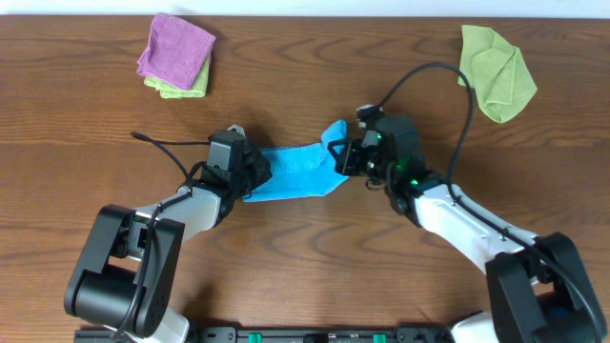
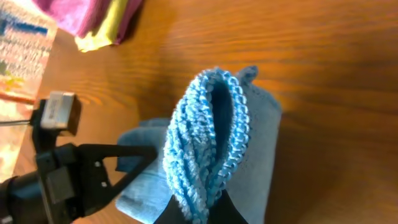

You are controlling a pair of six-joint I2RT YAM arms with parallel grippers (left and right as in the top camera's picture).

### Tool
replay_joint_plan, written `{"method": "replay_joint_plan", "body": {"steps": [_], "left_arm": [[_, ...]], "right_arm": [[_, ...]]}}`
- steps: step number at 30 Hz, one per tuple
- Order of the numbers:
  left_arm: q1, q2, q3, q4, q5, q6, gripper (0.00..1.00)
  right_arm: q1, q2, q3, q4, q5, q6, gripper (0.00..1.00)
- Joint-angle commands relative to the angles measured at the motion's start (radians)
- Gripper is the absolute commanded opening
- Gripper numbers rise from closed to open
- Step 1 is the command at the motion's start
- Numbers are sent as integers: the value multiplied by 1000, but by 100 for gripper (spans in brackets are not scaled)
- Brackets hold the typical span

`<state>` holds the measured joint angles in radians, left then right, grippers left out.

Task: Fold the cloth
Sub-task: 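Fold the strip's right end toward the left gripper with the right gripper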

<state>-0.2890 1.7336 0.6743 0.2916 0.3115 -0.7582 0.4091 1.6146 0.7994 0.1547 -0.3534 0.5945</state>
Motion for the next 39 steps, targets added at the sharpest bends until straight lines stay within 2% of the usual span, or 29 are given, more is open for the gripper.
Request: {"method": "replay_joint_plan", "body": {"steps": [1,4,12,22,33,39], "left_arm": [[0,13,31,-3,4,14,6],[0,13,31,-3,4,14,6],[0,13,31,-3,23,14,6],[19,-40,31,-12,56,42,6],[173,-347,31,-271,32,146,6],[193,-431,31,-345,-27,161,6]], "right_arm": [[42,-6,87,-40,60,-66,1],[70,3,150,-90,88,-88,1],[138,93,225,-92,76,-87,1],[234,129,237,-92,93,-103,1],[280,138,237,-77,148,-106,1],[293,177,242,-27,148,-105,1]]}}
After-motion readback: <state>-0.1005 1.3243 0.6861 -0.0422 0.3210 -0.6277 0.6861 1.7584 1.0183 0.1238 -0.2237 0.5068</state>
